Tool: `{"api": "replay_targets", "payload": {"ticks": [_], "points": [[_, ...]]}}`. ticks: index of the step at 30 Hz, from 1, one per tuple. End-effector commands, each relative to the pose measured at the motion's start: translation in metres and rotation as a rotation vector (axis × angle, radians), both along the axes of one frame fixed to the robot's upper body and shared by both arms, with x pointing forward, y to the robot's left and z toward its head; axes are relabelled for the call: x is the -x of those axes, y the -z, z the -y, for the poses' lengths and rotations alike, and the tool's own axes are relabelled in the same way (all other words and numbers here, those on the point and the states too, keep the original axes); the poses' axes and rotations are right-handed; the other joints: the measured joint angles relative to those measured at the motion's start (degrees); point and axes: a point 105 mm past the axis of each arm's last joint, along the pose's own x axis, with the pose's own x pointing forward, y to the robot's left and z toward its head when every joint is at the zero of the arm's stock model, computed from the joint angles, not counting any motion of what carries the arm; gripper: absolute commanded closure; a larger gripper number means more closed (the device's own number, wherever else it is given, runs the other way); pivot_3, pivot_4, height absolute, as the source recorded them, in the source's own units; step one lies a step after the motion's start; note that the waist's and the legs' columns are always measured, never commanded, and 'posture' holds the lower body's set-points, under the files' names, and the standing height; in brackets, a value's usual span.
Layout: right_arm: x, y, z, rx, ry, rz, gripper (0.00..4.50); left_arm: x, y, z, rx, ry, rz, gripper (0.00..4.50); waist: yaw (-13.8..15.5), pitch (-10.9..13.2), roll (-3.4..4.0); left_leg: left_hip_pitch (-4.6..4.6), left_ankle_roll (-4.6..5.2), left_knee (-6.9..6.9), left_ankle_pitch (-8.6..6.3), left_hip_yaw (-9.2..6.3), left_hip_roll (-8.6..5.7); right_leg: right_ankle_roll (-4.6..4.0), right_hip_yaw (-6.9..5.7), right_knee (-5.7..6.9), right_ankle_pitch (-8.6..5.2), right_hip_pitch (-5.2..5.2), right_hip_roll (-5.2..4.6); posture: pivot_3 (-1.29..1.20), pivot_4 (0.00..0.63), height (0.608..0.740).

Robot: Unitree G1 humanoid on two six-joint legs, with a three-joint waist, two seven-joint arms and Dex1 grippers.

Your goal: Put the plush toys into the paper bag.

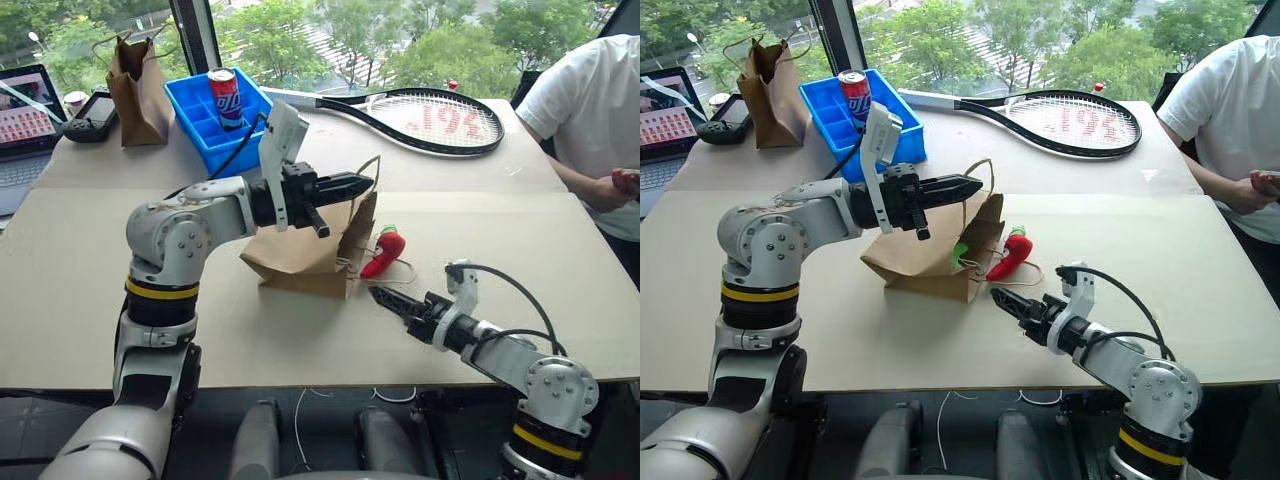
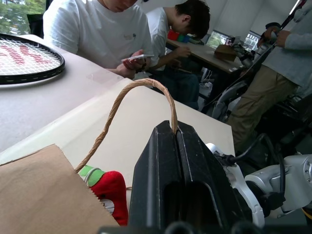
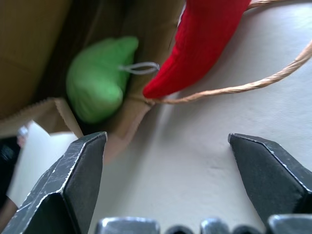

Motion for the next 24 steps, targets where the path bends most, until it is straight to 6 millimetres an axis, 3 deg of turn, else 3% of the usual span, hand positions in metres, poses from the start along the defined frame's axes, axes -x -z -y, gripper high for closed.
{"api": "replay_targets", "payload": {"ticks": [1, 4, 5, 8, 10, 14, 16, 19, 22, 23, 24], "points": [[0.025, -0.012, 0.006, 0.193, -0.208, 0.033, 0.05, 0.006, -0.016, -0.001, 0.020, 0.012, 0.063, 4.50, 0.1, 0.0, 0.00, -0.03, 0.00, 0.00, 0.00, -0.01, 0.00, 0.01, 0.00, -0.04, -0.01, -0.01, -0.01, 0.00, 0.150, 0.735], [0.036, -0.034, 0.014, 0.349, -0.375, 0.112, 0.05, 0.007, -0.016, -0.001, 0.018, 0.014, 0.061, 4.50, 0.1, 0.0, 0.00, -0.08, 0.01, 0.00, 0.00, -0.01, -0.06, -0.01, 0.05, -0.09, -0.05, -0.03, -0.04, 0.00, 0.150, 0.735], [0.028, -0.042, 0.020, 0.412, -0.370, 0.152, 0.05, 0.007, -0.016, -0.001, 0.017, 0.016, 0.060, 4.50, 0.0, 0.0, 0.00, -0.07, 0.01, -0.02, 0.00, 0.00, -0.08, -0.11, 0.07, -0.07, -0.11, -0.04, -0.04, 0.00, 0.150, 0.735], [-0.018, -0.060, 0.046, 0.576, -0.187, 0.295, 0.05, 0.007, -0.016, 0.001, 0.015, 0.027, 0.057, 4.50, -0.5, 0.0, -0.02, 0.03, 0.01, 0.00, 0.00, -0.06, -0.08, -0.19, 0.13, -0.10, -0.23, -0.04, 0.03, 0.00, 0.150, 0.735], [-0.044, -0.063, 0.050, 0.568, -0.092, 0.347, 0.05, 0.007, -0.016, 0.002, 0.014, 0.032, 0.055, 4.50, -0.4, 0.0, -0.03, 0.11, 0.00, 0.04, 0.00, -0.13, -0.11, -0.05, 0.17, -0.12, -0.30, -0.02, 0.05, 0.00, 0.150, 0.735], [-0.077, -0.056, 0.036, 0.525, -0.031, 0.395, 0.05, 0.007, -0.015, 0.003, 0.006, 0.038, 0.057, 4.50, -0.2, 0.0, -0.03, 0.08, 0.01, 0.06, 0.02, -0.15, -0.21, 0.08, 0.36, -0.09, -0.20, -0.05, 0.08, 0.00, 0.150, 0.735], [-0.089, -0.047, 0.019, 0.491, -0.052, 0.392, 0.05, 0.006, -0.016, 0.002, 0.003, 0.034, 0.061, 4.50, -0.2, 0.0, -0.03, 0.03, 0.02, 0.05, 0.02, -0.14, -0.28, 0.19, 0.49, -0.07, 0.03, -0.07, 0.08, 0.00, 0.150, 0.735], [-0.104, -0.042, -0.008, 0.437, -0.069, 0.414, 0.05, 0.006, -0.017, 0.001, -0.005, 0.031, 0.067, 4.50, -0.2, 0.0, -0.03, -0.06, 0.03, -0.01, 0.03, -0.16, -0.43, 0.28, 0.65, -0.07, 0.00, -0.12, 0.08, 0.00, 0.150, 0.735], [-0.115, -0.034, -0.016, 0.454, -0.056, 0.413, 0.05, 0.006, -0.019, 0.000, -0.005, 0.024, 0.072, 4.50, -0.1, 0.0, -0.02, -0.07, 0.03, -0.06, 0.03, -0.17, -0.45, 0.31, 0.68, -0.07, -0.01, -0.13, 0.08, 0.00, 0.150, 0.735], [-0.117, -0.031, -0.016, 0.462, -0.051, 0.408, 0.56, 0.006, -0.019, -0.001, -0.006, 0.023, 0.073, 4.50, 0.0, 0.0, -0.02, -0.07, 0.03, -0.06, 0.03, -0.18, -0.46, 0.32, 0.68, -0.07, -0.02, -0.12, 0.08, 0.00, 0.150, 0.735], [-0.119, -0.029, -0.016, 0.466, -0.048, 0.409, 0.77, 0.006, -0.020, -0.001, -0.008, 0.022, 0.076, 4.50, 0.1, 0.0, -0.02, -0.07, 0.03, -0.07, 0.03, -0.18, -0.49, 0.33, 0.68, -0.07, -0.02, -0.10, 0.08, 0.00, 0.150, 0.735]]}}
